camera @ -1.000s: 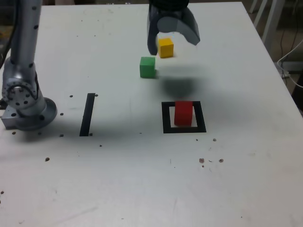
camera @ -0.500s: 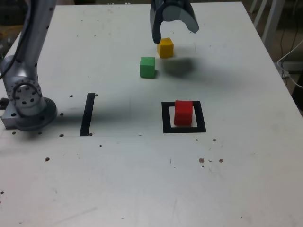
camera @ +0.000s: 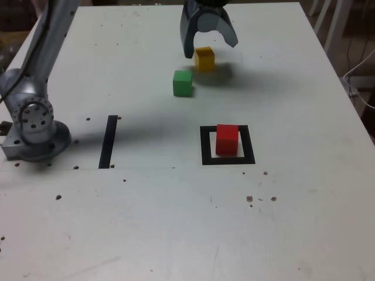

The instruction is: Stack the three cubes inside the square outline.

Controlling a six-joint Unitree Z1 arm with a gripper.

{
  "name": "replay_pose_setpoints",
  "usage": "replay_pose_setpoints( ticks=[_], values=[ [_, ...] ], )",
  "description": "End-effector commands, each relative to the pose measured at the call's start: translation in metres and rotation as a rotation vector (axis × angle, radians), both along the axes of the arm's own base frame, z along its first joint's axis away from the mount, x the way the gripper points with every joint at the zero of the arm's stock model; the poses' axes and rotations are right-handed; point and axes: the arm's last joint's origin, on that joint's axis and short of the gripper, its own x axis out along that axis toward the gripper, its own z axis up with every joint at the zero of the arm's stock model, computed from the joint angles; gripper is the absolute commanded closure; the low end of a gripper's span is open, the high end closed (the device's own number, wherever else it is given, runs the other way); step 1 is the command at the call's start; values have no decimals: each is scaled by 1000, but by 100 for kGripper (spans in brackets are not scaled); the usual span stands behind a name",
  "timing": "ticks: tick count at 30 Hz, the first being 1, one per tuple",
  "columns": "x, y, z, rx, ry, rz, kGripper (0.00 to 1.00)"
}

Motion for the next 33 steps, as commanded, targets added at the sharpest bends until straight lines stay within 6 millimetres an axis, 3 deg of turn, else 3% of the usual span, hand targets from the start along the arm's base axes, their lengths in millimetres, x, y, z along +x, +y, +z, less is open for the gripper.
replay_pose_setpoints(
  ticks=[1,12,25,33],
  values=[
    [1,5,-7,-19,8,-1,3],
    [3,17,-30,-77,38,14,14],
    [11,20,-41,-87,35,-4,71],
    [12,18,-39,-90,34,-12,74]
  ],
)
